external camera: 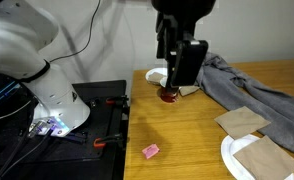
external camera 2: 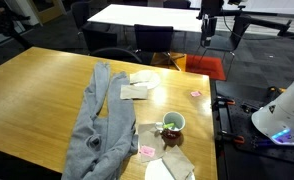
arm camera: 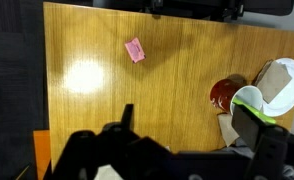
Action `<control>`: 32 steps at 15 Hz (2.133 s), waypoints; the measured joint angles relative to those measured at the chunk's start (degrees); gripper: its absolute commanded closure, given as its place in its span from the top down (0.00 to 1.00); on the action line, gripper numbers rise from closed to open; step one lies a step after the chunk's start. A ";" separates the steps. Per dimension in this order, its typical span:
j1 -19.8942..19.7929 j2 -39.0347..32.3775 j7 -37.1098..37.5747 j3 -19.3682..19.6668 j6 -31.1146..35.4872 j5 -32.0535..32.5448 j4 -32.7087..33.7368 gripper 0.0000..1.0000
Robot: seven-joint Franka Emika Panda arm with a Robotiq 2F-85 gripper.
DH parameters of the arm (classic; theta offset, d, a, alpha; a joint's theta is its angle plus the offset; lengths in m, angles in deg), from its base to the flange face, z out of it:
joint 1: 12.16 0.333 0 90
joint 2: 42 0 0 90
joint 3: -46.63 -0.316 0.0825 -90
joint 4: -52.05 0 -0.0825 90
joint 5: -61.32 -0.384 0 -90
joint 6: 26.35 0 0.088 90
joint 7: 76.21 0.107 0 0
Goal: Take the green pen out of the mug and put it on the table
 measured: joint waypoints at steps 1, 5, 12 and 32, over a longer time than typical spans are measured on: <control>0.00 0.00 0.00 0.00 0.00 0.00 0.00 1.00; -0.06 0.00 0.00 -0.16 0.00 -0.03 0.00 1.00; 0.69 0.05 -0.43 -7.21 1.34 1.68 -0.33 1.00; 12.29 1.27 -4.64 -16.52 29.47 5.90 -16.02 1.00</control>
